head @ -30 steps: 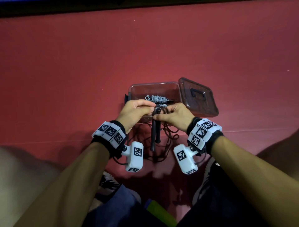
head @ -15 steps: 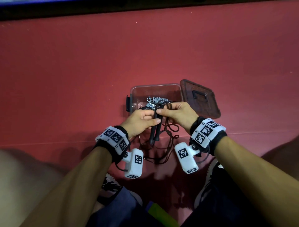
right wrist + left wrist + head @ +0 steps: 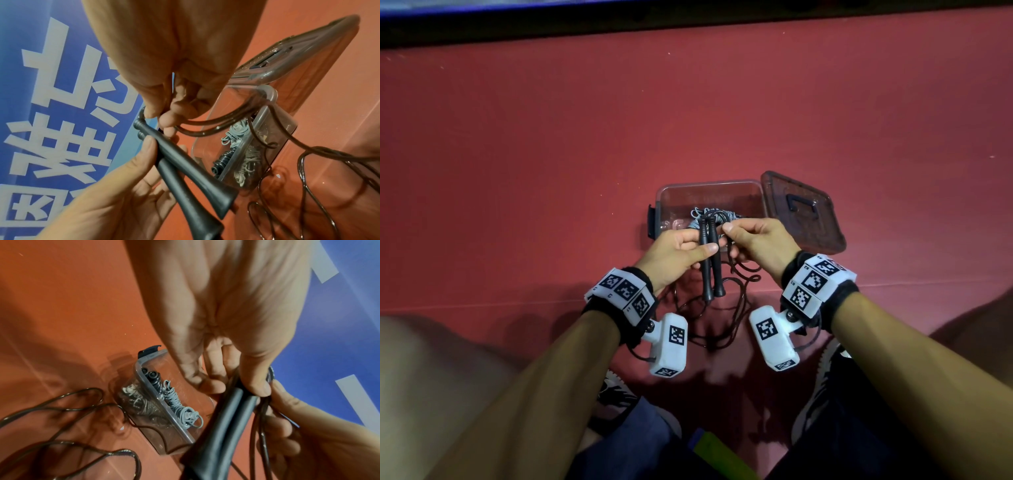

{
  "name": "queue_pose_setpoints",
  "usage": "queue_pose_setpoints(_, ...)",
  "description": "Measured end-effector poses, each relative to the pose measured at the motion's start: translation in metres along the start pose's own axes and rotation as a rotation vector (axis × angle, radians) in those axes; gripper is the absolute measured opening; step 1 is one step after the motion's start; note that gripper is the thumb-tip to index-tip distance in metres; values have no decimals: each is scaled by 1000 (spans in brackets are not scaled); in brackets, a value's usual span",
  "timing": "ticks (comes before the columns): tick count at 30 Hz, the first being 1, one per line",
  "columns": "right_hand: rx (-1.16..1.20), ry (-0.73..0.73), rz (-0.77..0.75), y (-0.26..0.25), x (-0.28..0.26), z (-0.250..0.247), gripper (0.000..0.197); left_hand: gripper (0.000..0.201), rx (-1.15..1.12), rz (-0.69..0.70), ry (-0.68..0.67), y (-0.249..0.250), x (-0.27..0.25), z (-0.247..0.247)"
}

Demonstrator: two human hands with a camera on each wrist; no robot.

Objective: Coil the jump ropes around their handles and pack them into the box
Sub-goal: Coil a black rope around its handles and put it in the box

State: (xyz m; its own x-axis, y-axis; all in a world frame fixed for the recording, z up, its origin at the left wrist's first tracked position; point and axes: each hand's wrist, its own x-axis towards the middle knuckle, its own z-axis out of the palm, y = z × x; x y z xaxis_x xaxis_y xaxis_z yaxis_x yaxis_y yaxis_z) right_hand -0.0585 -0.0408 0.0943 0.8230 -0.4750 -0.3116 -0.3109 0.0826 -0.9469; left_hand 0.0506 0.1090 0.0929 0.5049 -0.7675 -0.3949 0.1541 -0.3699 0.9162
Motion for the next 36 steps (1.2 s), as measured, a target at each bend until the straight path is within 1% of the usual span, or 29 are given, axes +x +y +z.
queue_pose_setpoints(2,-34,10,-13,-1,-1,-1,22,25,25,6,6,0,0,-1)
queue_pose_setpoints(4,-97,3,-10,1,-1,-1,28,21,29,31,14,-1,0,-2)
queue_pose_setpoints(7,-333,-73,-24,9,1,-1,33,15,21,73,38,0,1,-3)
queue_pose_setpoints(10,-523,-156,-77,14,2,0,28,14,2,85,42,0,3,-4)
queue_pose_setpoints(11,-558,-174,-82,14,2,-1,31,14,-7,85,41,-1,3,-4)
queue_pose_setpoints(13,-638,-208,-86,12,2,0,43,13,-7,84,43,-2,3,-5)
queue_pose_setpoints(14,-674,-224,-84,10,1,0,46,12,-11,83,36,-3,2,-5)
queue_pose_setpoints(17,-677,-197,-62,12,-1,-2,41,13,-65,75,-16,-2,1,-3)
queue_pose_setpoints(20,-549,-169,48,17,1,-4,49,12,-85,71,-19,0,1,-2)
queue_pose_setpoints(21,-528,-171,62,18,1,-5,51,12,-77,74,-8,1,2,-2)
queue_pose_setpoints(24,-574,-195,30,19,3,-2,55,12,-41,82,11,1,4,-3)
queue_pose_setpoints(26,-584,-212,22,18,4,1,51,13,-8,75,30,0,5,-3)
queue_pose_setpoints(29,-564,-248,38,14,2,1,32,12,41,72,96,-3,6,-5)
queue_pose_setpoints(32,-717,-274,14,6,-2,0,13,13,86,86,180,-4,6,-10)
queue_pose_setpoints(34,-739,-257,-4,1,-3,-2,10,14,115,77,202,-6,6,-13)
queue_pose_setpoints(36,-715,-254,-26,-1,-1,-5,13,13,170,57,208,-8,7,-17)
